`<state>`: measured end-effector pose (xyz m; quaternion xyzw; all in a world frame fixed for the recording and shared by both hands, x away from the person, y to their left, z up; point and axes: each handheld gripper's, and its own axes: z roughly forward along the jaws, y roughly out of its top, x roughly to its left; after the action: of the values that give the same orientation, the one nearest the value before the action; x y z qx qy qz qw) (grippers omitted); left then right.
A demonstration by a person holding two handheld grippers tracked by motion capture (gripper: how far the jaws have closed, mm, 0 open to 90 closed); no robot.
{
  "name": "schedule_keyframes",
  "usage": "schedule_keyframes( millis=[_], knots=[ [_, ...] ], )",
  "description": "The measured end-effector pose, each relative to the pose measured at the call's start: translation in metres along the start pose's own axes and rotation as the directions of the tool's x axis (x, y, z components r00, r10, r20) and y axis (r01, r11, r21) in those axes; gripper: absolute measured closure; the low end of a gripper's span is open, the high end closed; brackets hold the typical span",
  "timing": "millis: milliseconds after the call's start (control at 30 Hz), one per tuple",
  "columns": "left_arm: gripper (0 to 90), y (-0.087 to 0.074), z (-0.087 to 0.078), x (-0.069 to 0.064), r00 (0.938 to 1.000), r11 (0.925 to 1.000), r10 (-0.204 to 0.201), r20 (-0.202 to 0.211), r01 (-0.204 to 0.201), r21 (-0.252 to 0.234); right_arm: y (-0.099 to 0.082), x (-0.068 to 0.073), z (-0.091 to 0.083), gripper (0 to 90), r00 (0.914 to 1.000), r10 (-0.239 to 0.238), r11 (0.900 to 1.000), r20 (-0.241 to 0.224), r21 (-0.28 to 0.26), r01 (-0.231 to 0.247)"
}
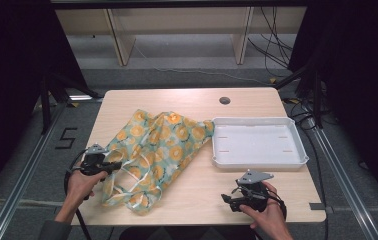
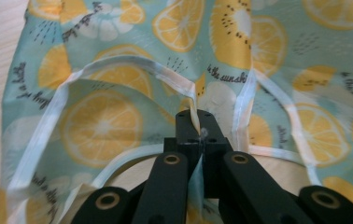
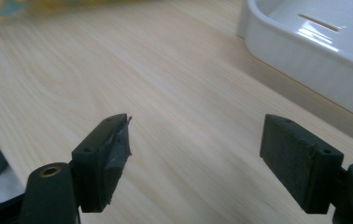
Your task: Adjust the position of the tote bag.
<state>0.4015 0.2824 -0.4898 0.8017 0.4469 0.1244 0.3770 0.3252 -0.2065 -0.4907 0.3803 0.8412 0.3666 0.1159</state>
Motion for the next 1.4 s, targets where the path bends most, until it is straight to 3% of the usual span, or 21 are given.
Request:
schedule_keyframes(
  millis=[100,167,333,433,533,567,667,767,833,867,933,1000,1067,1100,1133,1200,1233,1267,1333,1367,1400],
  knots=[
    [89.6,0.001,-0.005,-0.006,0.9996,0.9996,0.027,0.006,-0.027,0.009,0.011,0.013,0.008,25.2,0.9984,-0.041,0.9989,-0.038,-0.024,0.040],
    [89.6,0.001,-0.004,-0.008,0.9997,0.9999,0.009,0.022,-0.009,-0.013,0.015,0.018,0.010,25.2,0.9973,-0.050,0.9984,-0.054,-0.028,0.049],
    [89.6,0.001,-0.004,-0.013,0.9992,0.9995,0.029,0.028,-0.028,-0.014,0.049,0.051,0.032,25.2,0.9828,-0.072,0.9959,-0.170,-0.067,0.061],
    [89.5,0.001,-0.004,-0.014,0.9982,0.9987,0.050,0.032,-0.050,0.002,0.068,0.069,0.045,24.5,0.9789,-0.139,0.9857,-0.149,-0.116,0.123],
    [89.5,0.000,-0.002,-0.015,0.9994,0.9994,0.027,0.021,-0.026,-0.020,0.080,0.080,0.053,23.6,0.9748,-0.149,0.9855,-0.166,-0.106,0.132],
    [89.5,0.000,-0.003,-0.014,0.9984,0.9987,0.051,0.026,-0.051,-0.004,0.089,0.094,0.063,22.0,0.9704,-0.175,0.9822,-0.166,-0.096,0.161],
    [89.4,0.000,-0.005,-0.014,0.9984,0.9988,0.049,0.027,-0.049,-0.004,0.099,0.109,0.074,21.0,0.9695,-0.213,0.9741,-0.121,-0.104,0.201],
    [89.4,-0.001,-0.002,-0.015,0.9996,0.9988,0.019,0.019,-0.018,-0.045,0.106,0.118,0.080,20.3,0.9683,-0.217,0.9731,-0.124,-0.107,0.204],
    [89.3,-0.001,-0.003,-0.015,0.9997,0.9995,0.018,0.018,-0.018,-0.024,0.113,0.132,0.090,20.3,0.9582,-0.274,0.9583,-0.083,-0.107,0.265],
    [89.3,-0.001,-0.003,-0.013,0.9993,0.9995,0.024,0.027,-0.024,-0.021,0.113,0.132,0.090,20.3,0.9582,-0.274,0.9583,-0.083,-0.107,0.265],
    [89.2,-0.001,-0.003,-0.012,0.9988,0.9990,0.043,0.022,-0.043,-0.013,0.117,0.144,0.100,20.7,0.9472,-0.320,0.9468,-0.025,-0.048,0.318],
    [89.2,-0.001,-0.003,-0.012,0.9990,0.9991,0.041,0.020,-0.040,-0.016,0.117,0.145,0.104,21.6,0.9432,-0.332,0.9431,-0.017,-0.029,0.331],
    [89.1,-0.001,-0.004,-0.012,0.9994,0.9994,0.028,0.022,-0.027,-0.021,0.116,0.143,0.113,30.2,0.9303,-0.367,0.9302,0.012,0.022,0.366],
    [89.1,-0.001,-0.004,-0.013,0.9997,0.9992,0.018,0.016,-0.018,-0.035,0.115,0.141,0.116,40.5,0.9261,-0.376,0.9264,0.028,0.025,0.376],
    [89.0,-0.001,-0.005,-0.011,0.9991,0.9991,0.038,0.018,-0.038,-0.020,0.112,0.135,0.120,59.9,0.9125,-0.407,0.9129,0.038,0.046,0.406],
    [88.8,-0.002,-0.004,-0.012,0.9993,0.9991,0.032,0.018,-0.032,-0.028,0.109,0.128,0.121,77.2,0.9028,-0.428,0.9037,0.041,0.031,0.427],
    [88.8,-0.002,-0.004,-0.012,0.9993,0.9991,0.032,0.018,-0.032,-0.028,0.109,0.128,0.121,77.2,0.9028,-0.428,0.9037,0.041,0.031,0.427],
    [88.6,-0.002,-0.004,-0.013,0.9996,0.9993,0.017,0.023,-0.016,-0.034,0.105,0.119,0.119,85.0,0.8990,-0.437,0.8994,0.028,0.026,0.436],
    [88.1,-0.002,-0.007,-0.014,0.9990,0.9993,0.028,0.036,-0.027,-0.026,0.100,0.112,0.113,87.6,0.8890,-0.457,0.8888,0.020,0.042,0.456],
    [87.6,-0.002,-0.008,-0.016,0.9986,0.9995,0.021,0.048,-0.019,-0.025,0.098,0.105,0.109,88.0,0.8751,-0.483,0.8754,0.036,0.051,0.481],
    [86.5,-0.002,-0.008,-0.016,0.9986,0.9995,0.021,0.048,-0.019,-0.025,0.098,0.105,0.109,88.0,0.8751,-0.483,0.8754,0.036,0.051,0.481]
  ],
)
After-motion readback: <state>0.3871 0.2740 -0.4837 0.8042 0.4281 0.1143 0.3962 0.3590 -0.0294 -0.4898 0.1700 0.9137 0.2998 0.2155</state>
